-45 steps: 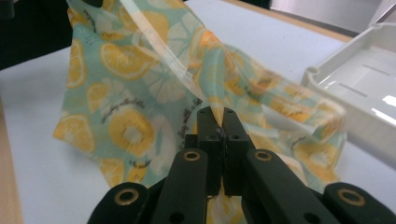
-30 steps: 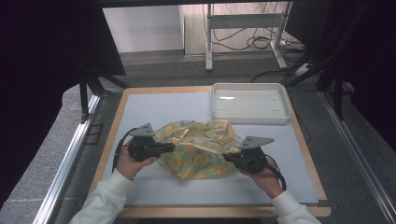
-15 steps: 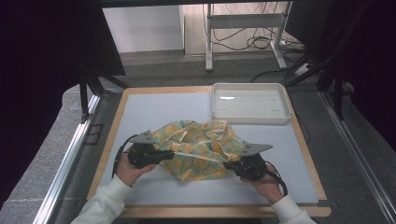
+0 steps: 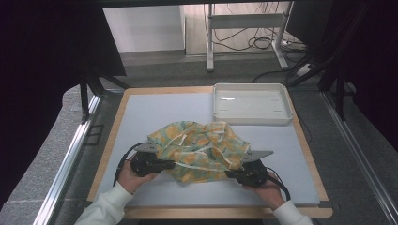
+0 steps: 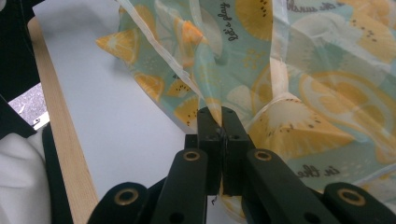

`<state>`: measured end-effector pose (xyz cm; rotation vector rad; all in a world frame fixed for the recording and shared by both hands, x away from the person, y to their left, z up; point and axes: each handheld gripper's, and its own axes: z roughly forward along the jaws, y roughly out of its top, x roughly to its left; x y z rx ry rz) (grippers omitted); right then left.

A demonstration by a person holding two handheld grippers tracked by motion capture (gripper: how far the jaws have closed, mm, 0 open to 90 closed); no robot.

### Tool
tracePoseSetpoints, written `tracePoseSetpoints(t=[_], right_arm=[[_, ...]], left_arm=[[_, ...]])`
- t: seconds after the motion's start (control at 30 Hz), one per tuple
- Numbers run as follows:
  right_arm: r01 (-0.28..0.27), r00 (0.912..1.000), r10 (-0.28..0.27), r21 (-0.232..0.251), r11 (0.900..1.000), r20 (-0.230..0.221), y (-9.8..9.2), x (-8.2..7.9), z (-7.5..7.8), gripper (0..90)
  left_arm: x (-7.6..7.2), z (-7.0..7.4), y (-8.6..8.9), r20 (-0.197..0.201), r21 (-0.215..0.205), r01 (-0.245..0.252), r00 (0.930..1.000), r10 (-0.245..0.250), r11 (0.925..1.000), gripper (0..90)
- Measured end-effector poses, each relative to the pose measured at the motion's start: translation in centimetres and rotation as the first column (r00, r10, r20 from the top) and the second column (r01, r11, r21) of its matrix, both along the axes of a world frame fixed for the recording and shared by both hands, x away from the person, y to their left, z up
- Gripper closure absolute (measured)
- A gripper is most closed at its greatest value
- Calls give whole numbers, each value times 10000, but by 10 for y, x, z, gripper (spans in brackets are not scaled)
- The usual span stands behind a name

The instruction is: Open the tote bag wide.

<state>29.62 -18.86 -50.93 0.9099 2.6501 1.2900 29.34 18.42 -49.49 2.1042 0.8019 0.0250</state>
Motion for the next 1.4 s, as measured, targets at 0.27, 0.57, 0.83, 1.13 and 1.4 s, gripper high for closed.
tracePoseSetpoints(t=[0.27, 0.57, 0.83, 1.13, 1.4], right_arm=[[-171, 9998, 167, -286, 9994, -148, 2, 1, -7, 883], [-197, 9996, 185, -569, 9982, -218, 4, 3, -13, 882], [-297, 9993, 279, -827, 9961, -230, 5, 3, -17, 882], [-311, 9993, 293, -919, 9953, -217, 5, 3, -19, 881], [-499, 9987, 489, -828, 9953, -135, 6, 1, -17, 678]], left_arm=[[3, -13, -3, -359, 226, -72, 9993, 80, 9997, 893], [6, -25, -5, -700, 592, -86, 9975, 127, 9982, 891], [7, -38, -8, -920, 994, 7, 9957, 85, 9950, 887], [8, -43, -8, -932, 970, -40, 9956, 131, 9953, 881], [5, -41, -8, -705, 979, -76, 9974, 145, 9952, 807]])
